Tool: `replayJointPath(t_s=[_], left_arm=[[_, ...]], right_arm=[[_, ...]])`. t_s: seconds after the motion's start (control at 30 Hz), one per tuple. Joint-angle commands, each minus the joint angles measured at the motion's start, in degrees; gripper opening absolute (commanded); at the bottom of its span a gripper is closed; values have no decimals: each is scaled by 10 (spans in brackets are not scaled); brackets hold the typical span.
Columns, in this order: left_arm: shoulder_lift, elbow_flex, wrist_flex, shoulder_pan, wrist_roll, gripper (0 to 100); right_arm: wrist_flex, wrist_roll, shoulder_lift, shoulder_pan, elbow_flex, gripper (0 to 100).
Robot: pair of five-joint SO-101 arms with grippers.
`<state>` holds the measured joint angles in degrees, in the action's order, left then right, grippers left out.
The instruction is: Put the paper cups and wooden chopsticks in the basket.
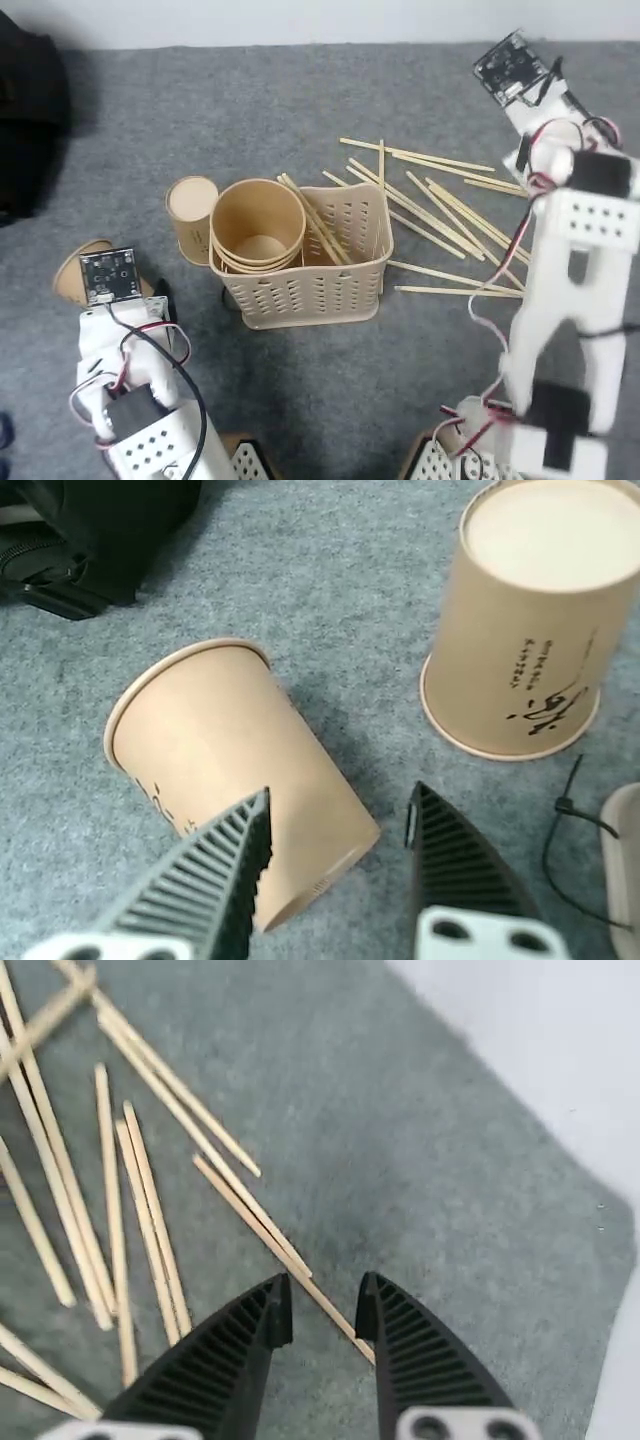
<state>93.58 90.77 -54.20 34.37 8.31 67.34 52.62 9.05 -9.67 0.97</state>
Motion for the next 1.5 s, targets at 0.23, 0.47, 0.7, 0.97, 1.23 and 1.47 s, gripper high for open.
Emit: replayJointPath(t_s=[0.23, 0.47, 0.7, 0.97, 1.23, 1.47], left_arm=[[9, -5, 14, -2, -2, 207], [9, -4, 14, -2, -3, 207], [9, 2, 14, -2, -4, 206], [9, 3, 14, -2, -4, 206], [9, 6, 25, -2, -4, 205], [9, 6, 25, -2, -4, 205]], right_arm=[[-160, 83, -167, -51, 62, 133], [-208, 162, -263, -58, 62, 136], [-274, 229, -342, -71, 62, 287], [-341, 281, -408, -78, 62, 264], [-333, 282, -418, -62, 59, 263], [-256, 280, -388, -56, 62, 263]])
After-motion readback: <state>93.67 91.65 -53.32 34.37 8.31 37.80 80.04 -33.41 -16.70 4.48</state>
